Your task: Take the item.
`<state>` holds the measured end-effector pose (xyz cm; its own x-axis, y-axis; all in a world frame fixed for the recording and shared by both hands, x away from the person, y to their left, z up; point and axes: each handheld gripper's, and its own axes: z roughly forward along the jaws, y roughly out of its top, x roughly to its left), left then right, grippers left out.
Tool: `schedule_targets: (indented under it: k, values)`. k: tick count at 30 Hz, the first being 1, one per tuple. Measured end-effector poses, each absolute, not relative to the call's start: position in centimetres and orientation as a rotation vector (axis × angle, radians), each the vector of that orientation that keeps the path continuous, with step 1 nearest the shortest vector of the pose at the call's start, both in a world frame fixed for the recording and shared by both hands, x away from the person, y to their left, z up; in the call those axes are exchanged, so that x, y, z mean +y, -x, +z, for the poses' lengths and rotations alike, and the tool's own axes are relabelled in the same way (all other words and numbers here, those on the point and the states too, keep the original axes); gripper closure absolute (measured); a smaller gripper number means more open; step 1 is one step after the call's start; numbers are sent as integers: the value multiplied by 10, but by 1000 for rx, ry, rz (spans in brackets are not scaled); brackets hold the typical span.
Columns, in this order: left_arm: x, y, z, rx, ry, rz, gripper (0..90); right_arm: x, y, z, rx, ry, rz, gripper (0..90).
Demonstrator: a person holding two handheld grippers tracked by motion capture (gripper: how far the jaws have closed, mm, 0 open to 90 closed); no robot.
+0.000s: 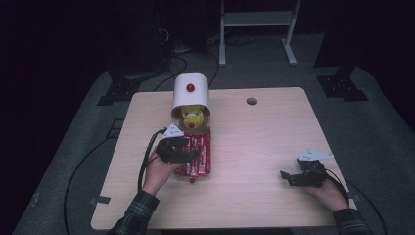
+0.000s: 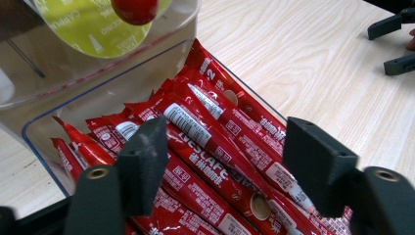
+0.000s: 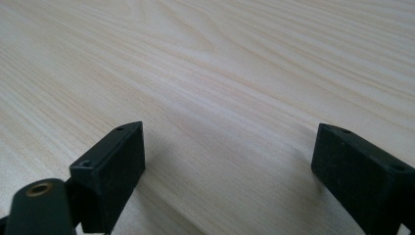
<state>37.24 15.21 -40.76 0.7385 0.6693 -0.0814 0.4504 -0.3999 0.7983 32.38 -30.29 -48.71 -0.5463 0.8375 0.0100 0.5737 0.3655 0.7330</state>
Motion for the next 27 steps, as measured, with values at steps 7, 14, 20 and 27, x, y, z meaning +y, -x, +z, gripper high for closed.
schedule_targets:
  k: [7, 14, 20, 27]
  values:
    - [147, -371, -410, 828, -2085, 311, 484, -303, -324, -487, 2267, -1234, 996, 115]
    - [144, -372, -414, 838, -2115, 297, 547, -303, -324, -487, 2267, -1234, 996, 114]
    - [144, -371, -417, 847, -2120, 312, 581, -303, -324, -487, 2267, -1234, 996, 115]
    - [141, -369, -418, 873, -2136, 333, 598, -303, -324, -487, 2267, -1234, 996, 115]
